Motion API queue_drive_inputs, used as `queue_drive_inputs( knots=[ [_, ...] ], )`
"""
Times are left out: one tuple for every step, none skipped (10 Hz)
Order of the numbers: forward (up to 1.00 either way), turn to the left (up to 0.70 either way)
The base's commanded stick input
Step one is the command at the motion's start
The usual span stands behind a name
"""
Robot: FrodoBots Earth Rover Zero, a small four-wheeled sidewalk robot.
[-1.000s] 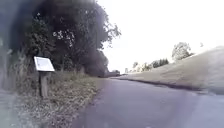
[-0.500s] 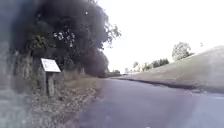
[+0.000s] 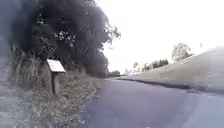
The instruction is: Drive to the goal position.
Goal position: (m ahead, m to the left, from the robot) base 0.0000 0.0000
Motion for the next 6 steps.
queue_drive_inputs(
  knots=[
    [-0.45,0.0],
    [-0.45,0.0],
    [-0.45,0.0],
    [-0.45,0.0],
    [-0.45,0.0],
    [-0.45,0.0]
  ],
)
